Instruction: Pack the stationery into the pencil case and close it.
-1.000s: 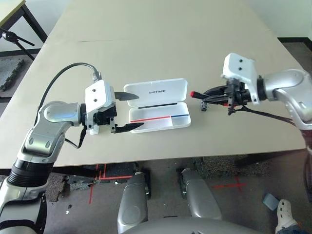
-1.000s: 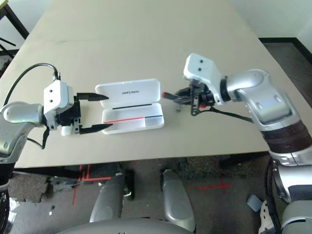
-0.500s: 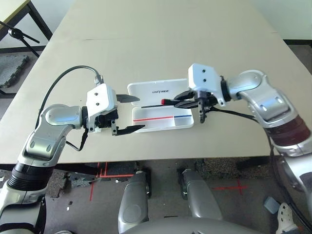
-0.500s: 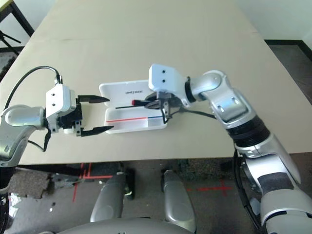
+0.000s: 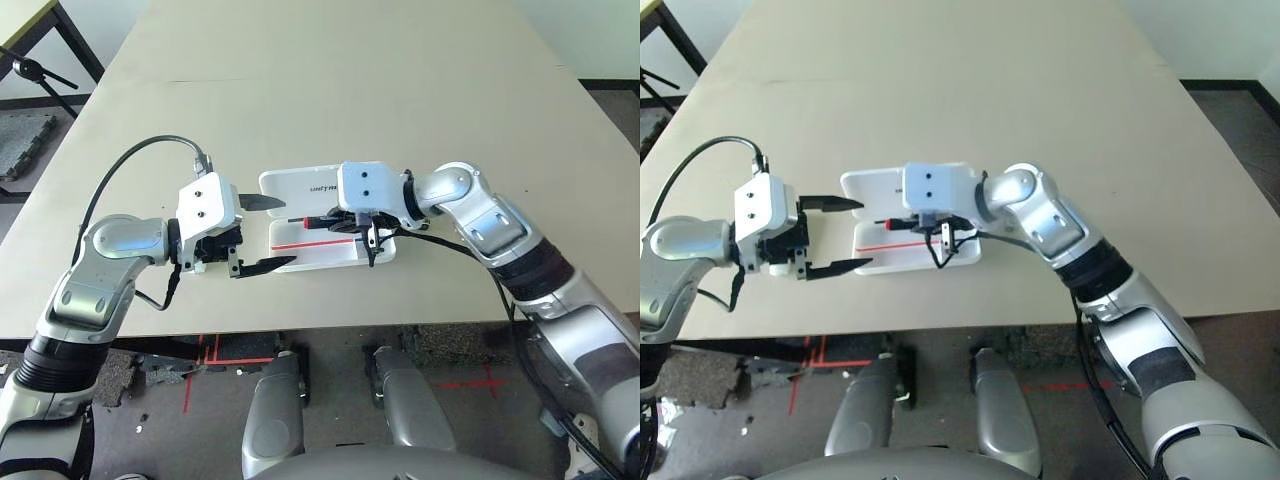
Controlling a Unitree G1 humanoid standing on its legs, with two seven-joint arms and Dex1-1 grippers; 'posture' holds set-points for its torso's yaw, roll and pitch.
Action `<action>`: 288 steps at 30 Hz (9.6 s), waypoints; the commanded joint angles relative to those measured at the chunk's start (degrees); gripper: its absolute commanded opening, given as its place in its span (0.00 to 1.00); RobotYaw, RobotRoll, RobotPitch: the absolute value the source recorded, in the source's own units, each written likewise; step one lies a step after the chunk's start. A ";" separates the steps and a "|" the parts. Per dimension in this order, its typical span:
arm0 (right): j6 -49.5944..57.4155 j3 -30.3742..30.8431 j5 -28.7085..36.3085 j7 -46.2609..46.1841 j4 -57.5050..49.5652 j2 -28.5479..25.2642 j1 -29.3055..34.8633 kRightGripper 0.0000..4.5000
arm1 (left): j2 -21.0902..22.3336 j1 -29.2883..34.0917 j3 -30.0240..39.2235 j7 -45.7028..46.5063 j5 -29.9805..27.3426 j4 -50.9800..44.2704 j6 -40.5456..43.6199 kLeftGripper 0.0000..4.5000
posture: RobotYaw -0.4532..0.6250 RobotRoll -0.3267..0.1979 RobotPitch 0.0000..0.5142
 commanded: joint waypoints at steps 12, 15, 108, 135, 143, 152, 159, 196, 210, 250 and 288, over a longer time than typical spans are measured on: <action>-6.39 -0.49 -4.09 -2.17 3.84 0.57 1.31 0.84 | 0.68 1.71 -0.18 0.62 0.69 -1.18 -0.49 1.00 | 0.42 0.62 0.39; -5.49 -2.12 -2.42 -1.23 2.97 0.16 1.79 0.99 | 0.42 1.62 0.34 1.29 0.46 -1.01 -0.16 1.00 | 0.42 0.62 0.39; 2.20 -13.81 13.65 11.27 -1.38 -16.72 11.01 1.00 | 9.15 -8.75 -10.42 8.50 -6.95 -17.53 36.41 0.24 | 0.41 0.62 0.39; 2.24 -13.93 13.18 9.16 -2.90 -17.09 12.86 1.00 | -0.30 -19.45 -27.27 6.29 10.23 -7.81 28.27 0.24 | 0.37 0.62 0.38; 2.23 -13.81 13.09 8.91 -3.11 -17.03 13.08 1.00 | -0.54 -18.97 -27.00 5.15 11.65 -7.77 28.23 0.24 | 0.37 0.62 0.38; 2.23 -13.64 13.10 8.74 -3.23 -16.99 13.20 1.00 | 0.06 -18.45 -25.58 4.56 11.44 -8.66 28.81 0.90 | 0.37 0.62 0.39; 1.93 -13.80 13.08 9.05 -2.46 -17.17 12.81 1.00 | 1.01 -16.80 -19.19 3.28 7.72 -10.14 27.91 0.99 | 0.38 0.62 0.40; 49.87 -34.30 19.72 -39.69 -12.52 -1.79 7.73 1.00 | 5.51 -11.34 -6.68 2.38 2.57 -8.19 22.39 0.99 | 0.32 0.62 0.42; 54.85 -28.39 19.95 -41.58 -16.70 -1.33 10.06 1.00 | 5.46 -11.65 -7.54 2.71 2.89 -7.87 22.02 0.99 | 0.33 0.62 0.43; 18.22 -19.49 18.70 -10.72 -8.33 -18.77 15.69 0.07 | 5.65 -11.34 -7.22 3.31 3.38 -7.98 21.99 1.00 | 0.36 0.62 0.41; -7.20 -6.27 6.98 11.51 1.25 -11.28 8.27 0.07 | 6.32 -10.11 -6.67 5.52 3.50 -9.62 23.06 1.00 | 0.40 0.62 0.40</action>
